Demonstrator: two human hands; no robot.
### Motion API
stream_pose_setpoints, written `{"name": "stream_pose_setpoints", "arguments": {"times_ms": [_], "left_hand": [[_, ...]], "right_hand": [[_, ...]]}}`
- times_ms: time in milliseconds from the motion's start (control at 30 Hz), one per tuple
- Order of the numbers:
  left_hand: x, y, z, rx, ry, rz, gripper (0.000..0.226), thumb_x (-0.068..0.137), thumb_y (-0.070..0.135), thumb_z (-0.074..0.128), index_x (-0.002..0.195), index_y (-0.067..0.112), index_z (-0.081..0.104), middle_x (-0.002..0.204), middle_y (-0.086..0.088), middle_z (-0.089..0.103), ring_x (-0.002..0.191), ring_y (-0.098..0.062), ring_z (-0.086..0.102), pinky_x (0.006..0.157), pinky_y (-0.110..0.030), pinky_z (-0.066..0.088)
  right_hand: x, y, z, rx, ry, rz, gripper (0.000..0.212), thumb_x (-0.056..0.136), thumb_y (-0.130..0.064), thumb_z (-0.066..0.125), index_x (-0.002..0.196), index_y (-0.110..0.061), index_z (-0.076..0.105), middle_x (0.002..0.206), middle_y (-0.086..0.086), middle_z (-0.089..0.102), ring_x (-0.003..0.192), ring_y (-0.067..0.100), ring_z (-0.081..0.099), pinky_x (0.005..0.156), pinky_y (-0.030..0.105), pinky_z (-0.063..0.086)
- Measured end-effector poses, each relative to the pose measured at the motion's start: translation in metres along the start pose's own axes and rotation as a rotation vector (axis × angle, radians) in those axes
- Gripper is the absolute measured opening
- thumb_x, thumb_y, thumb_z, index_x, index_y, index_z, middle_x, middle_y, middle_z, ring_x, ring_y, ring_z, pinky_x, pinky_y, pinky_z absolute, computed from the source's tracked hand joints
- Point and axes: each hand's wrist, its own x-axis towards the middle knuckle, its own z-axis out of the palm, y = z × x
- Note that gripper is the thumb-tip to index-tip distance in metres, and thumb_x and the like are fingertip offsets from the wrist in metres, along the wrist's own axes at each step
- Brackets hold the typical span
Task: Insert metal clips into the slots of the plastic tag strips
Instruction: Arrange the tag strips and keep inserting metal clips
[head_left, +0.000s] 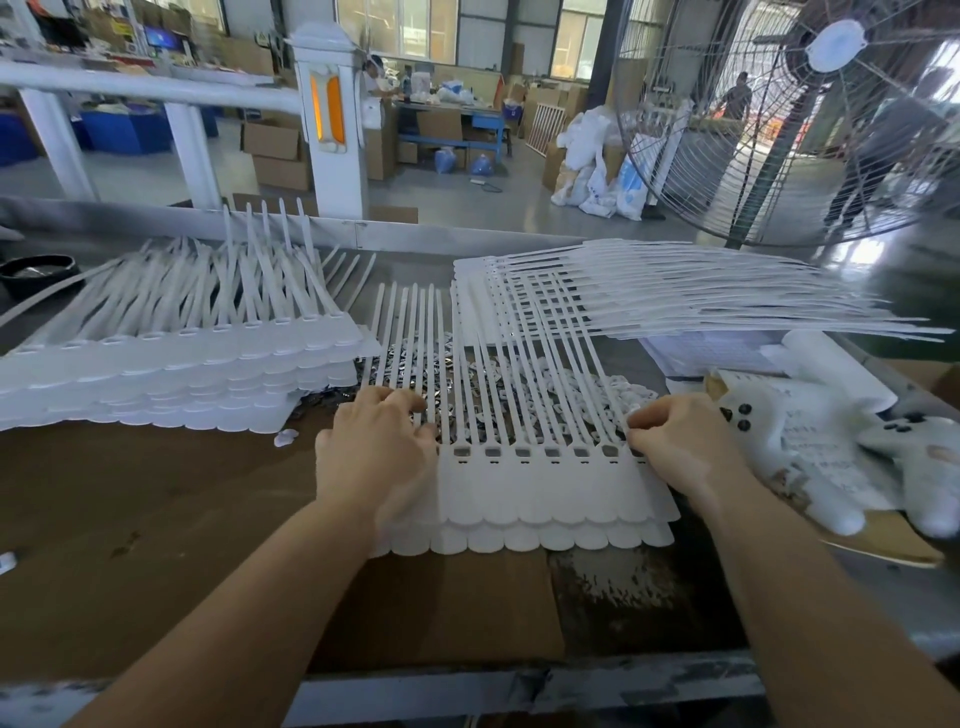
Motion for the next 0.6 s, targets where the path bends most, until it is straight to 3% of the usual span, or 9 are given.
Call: {"name": "stream_pose_setpoints", "arguments": {"times_ms": [133, 233, 367, 600], "left_hand": [[0.009, -0.005, -0.001, 0.068, -0.004, 0.034, 0.035, 0.092, 0.042, 0.050, 0.124, 0.029, 0.054, 0.130, 0.001, 0.047, 0.122, -0.023, 0.040, 0.100, -0.045, 0.032], [0.014, -0.004, 0.000, 0.126, 0.000, 0.083, 0.039, 0.092, 0.048, 0.047, 0.126, 0.030, 0.053, 0.133, 0.002, 0.045, 0.125, -0.021, 0.037, 0.103, -0.045, 0.028], [0.019, -0.008, 0.003, 0.179, -0.058, 0.111, 0.047, 0.090, 0.056, 0.044, 0.128, 0.029, 0.050, 0.134, 0.002, 0.042, 0.128, -0.022, 0.034, 0.105, -0.045, 0.027], [0.020, -0.011, 0.009, 0.158, -0.052, 0.118, 0.044, 0.090, 0.055, 0.041, 0.128, 0.033, 0.045, 0.130, 0.004, 0.040, 0.127, -0.021, 0.029, 0.105, -0.044, 0.026]], "right_hand": [[0.000, -0.008, 0.006, -0.101, 0.050, -0.053, 0.021, 0.088, -0.014, 0.056, 0.107, -0.017, 0.066, 0.112, 0.002, 0.064, 0.100, 0.018, 0.059, 0.082, 0.028, 0.044], [-0.001, -0.015, 0.011, -0.101, 0.074, -0.116, 0.022, 0.089, -0.012, 0.055, 0.107, -0.016, 0.066, 0.109, 0.004, 0.064, 0.097, 0.018, 0.058, 0.076, 0.026, 0.042], [0.003, -0.027, 0.021, -0.169, 0.063, -0.198, 0.021, 0.091, -0.016, 0.055, 0.108, -0.019, 0.066, 0.114, 0.008, 0.057, 0.103, 0.024, 0.056, 0.092, 0.038, 0.045], [0.011, -0.039, 0.029, -0.276, 0.034, -0.201, 0.026, 0.092, -0.016, 0.051, 0.112, -0.025, 0.066, 0.115, 0.010, 0.053, 0.108, 0.026, 0.048, 0.095, 0.037, 0.042]]}}
